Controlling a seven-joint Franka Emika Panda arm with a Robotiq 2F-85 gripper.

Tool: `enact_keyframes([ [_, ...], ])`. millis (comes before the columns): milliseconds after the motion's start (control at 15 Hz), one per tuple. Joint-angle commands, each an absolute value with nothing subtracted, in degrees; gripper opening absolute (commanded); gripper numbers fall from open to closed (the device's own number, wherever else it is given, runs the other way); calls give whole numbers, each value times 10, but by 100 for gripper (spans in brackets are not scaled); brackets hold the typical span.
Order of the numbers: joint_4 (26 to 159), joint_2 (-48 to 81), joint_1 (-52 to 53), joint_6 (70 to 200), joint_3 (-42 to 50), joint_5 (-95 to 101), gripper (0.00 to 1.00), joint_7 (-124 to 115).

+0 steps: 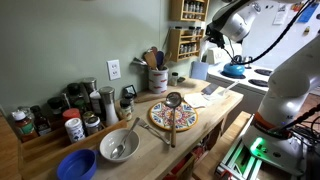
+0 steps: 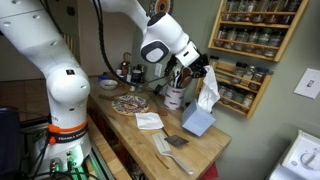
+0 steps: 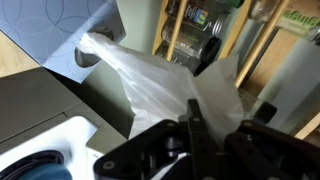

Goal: Remove two pieces of napkins from the box and put them on the orange plate

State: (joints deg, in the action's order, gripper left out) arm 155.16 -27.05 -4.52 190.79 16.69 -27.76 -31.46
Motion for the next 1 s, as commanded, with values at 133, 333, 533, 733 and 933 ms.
enact_keyframes([
  [133,1552,-250,-127,1901,93,-295,0,-330],
  [333,1554,-281,-92,1869,110,-299,0,-330],
  [533,1549,-250,-171,1897,46,-295,0,-345],
  [733,1549,-258,-183,1893,33,-300,0,-361],
  [933,1548,-246,-265,1905,-38,-304,0,-378],
])
